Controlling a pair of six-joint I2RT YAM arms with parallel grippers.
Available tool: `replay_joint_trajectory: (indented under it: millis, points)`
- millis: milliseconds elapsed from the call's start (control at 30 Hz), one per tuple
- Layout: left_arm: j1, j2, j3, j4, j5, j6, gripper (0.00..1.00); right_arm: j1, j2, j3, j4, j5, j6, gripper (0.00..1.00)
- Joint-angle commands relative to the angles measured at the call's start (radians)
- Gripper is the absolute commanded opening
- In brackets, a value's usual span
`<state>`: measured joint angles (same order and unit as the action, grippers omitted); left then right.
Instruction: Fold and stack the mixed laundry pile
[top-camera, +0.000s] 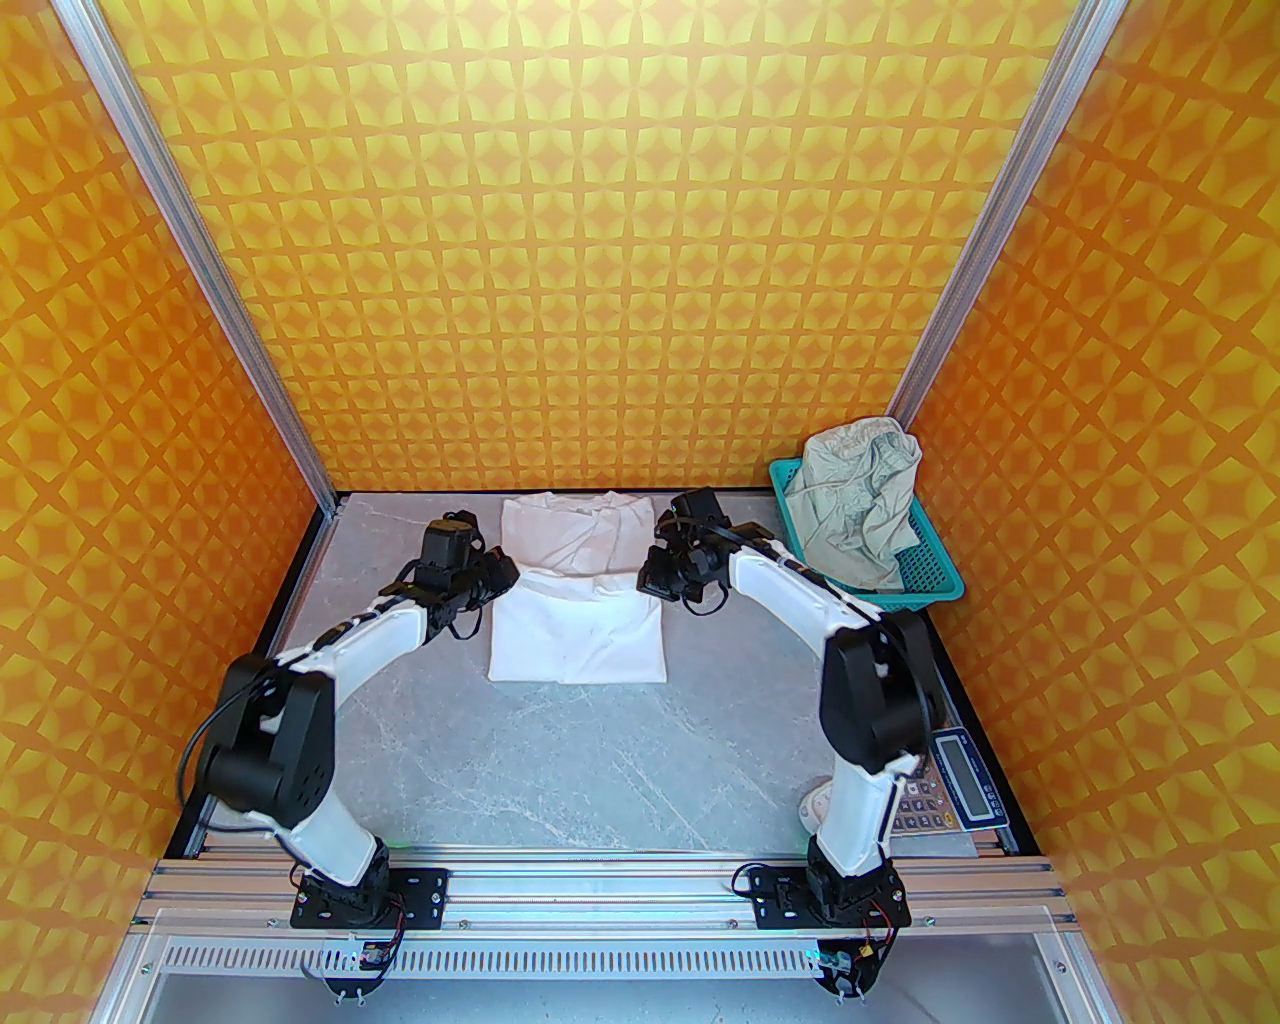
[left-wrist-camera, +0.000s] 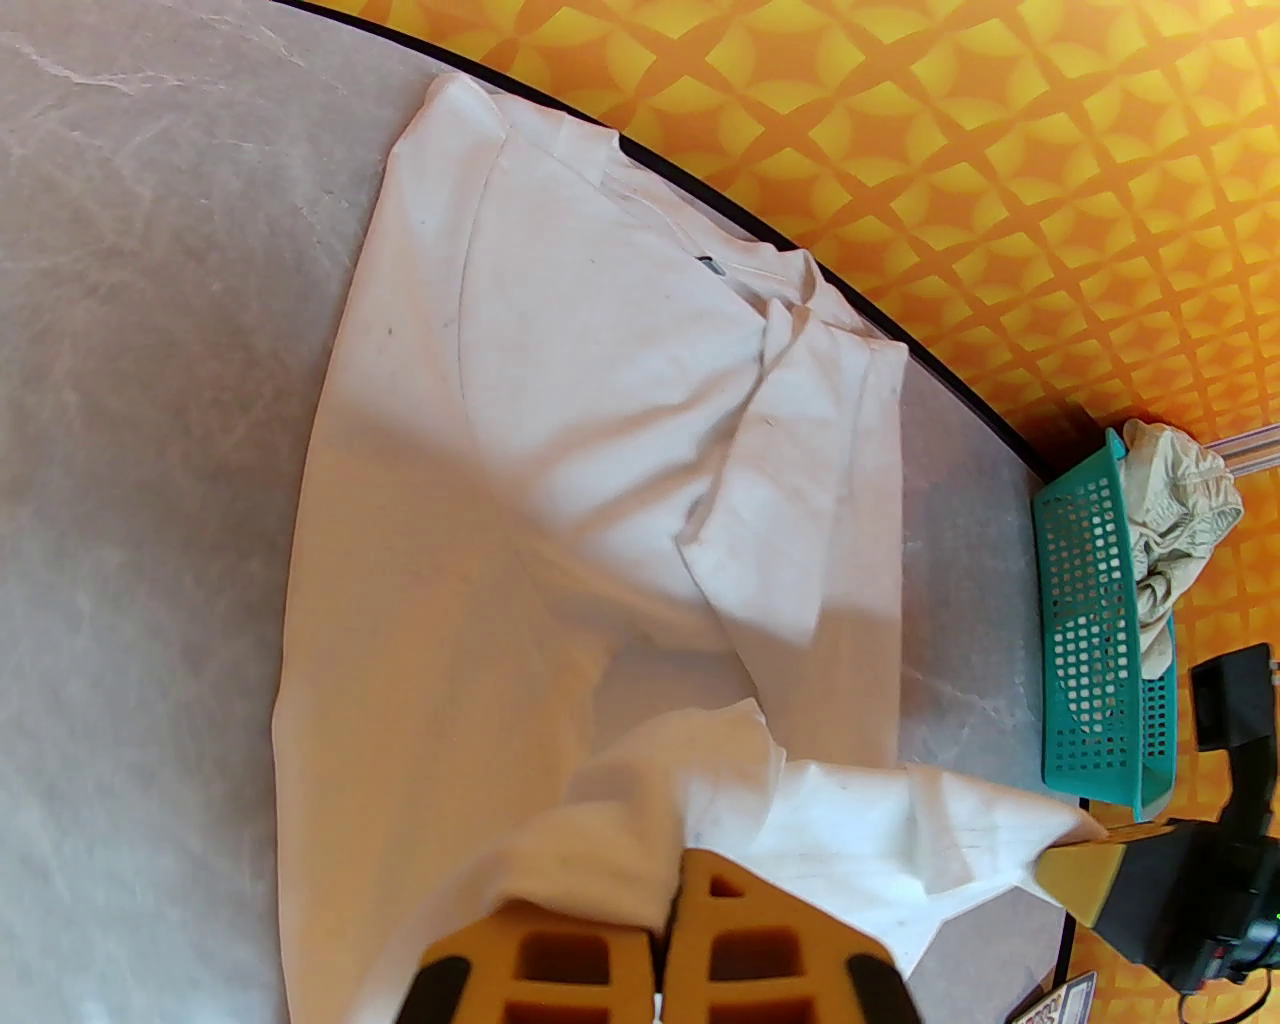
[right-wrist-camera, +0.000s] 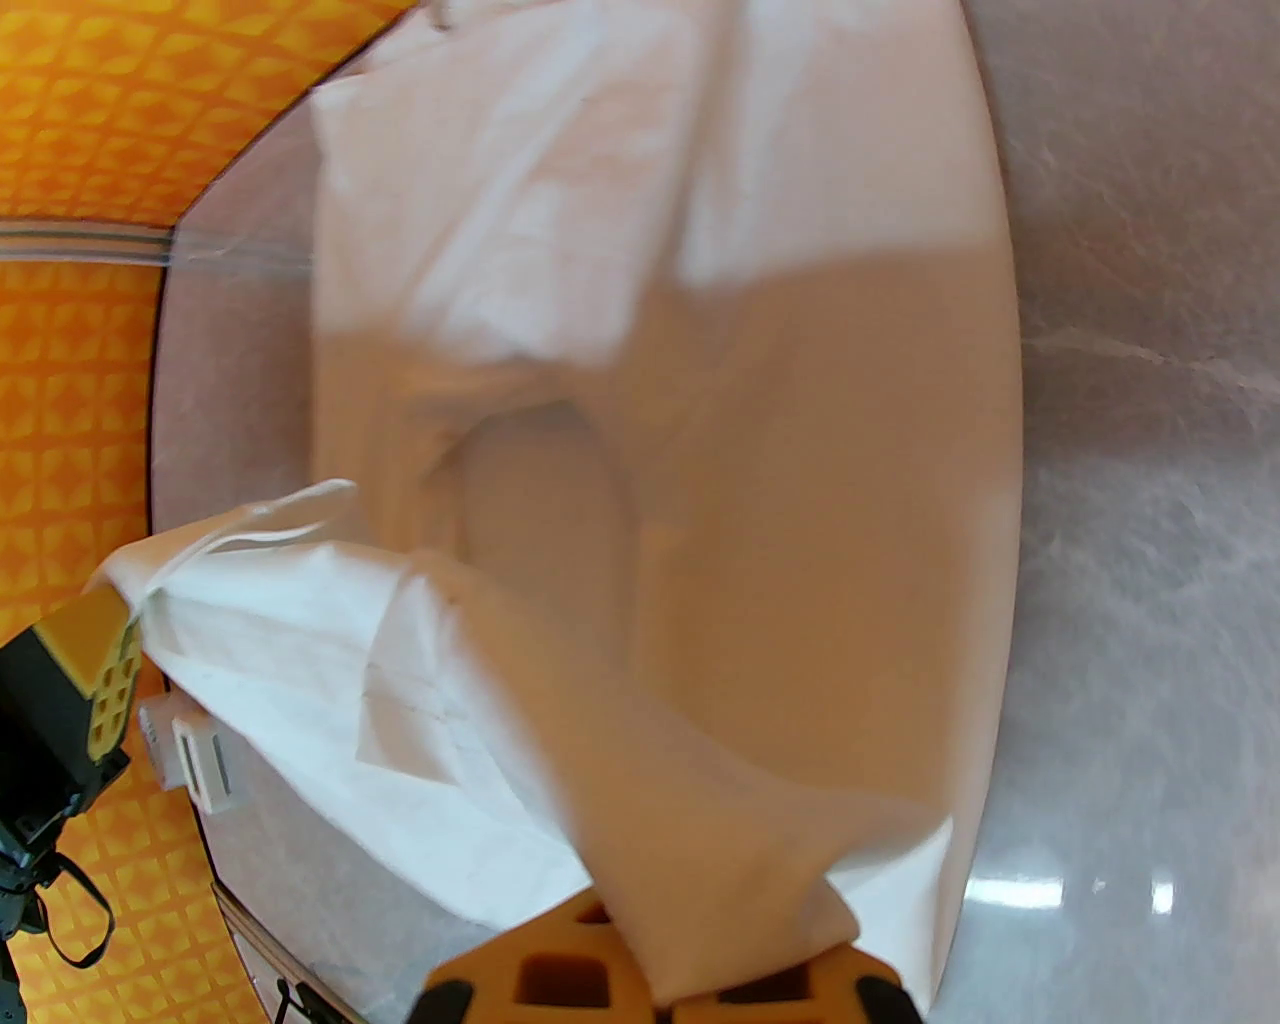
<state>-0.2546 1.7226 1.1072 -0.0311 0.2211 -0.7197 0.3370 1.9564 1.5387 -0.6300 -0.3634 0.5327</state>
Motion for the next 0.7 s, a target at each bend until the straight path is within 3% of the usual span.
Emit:
replay_joint_trajectory:
  millis: [0,233,367,433,667]
  points:
    - [0.024,0.042,0.032,0.053,0.03,0.021,0.0,-0.015,0.047,0.023,0.068,-0.041,-0.004,0.0]
    - [0.043,0.161,0.065,0.114,0.074,0.019,0.0,-0.053,0.143,0.027,0.174,-0.093,0.025,0.0]
    - [0.053,0.223,0.095,0.13,0.084,0.025,0.3,-0.071,0.188,0.036,0.24,-0.134,0.054,0.28]
    - [0.062,0.235,0.098,0.146,0.084,0.025,0.38,-0.081,0.197,0.032,0.281,-0.148,0.076,0.38]
    - [0.102,0.183,0.094,0.19,0.084,0.054,0.5,-0.128,0.159,-0.01,0.469,-0.237,0.189,0.46]
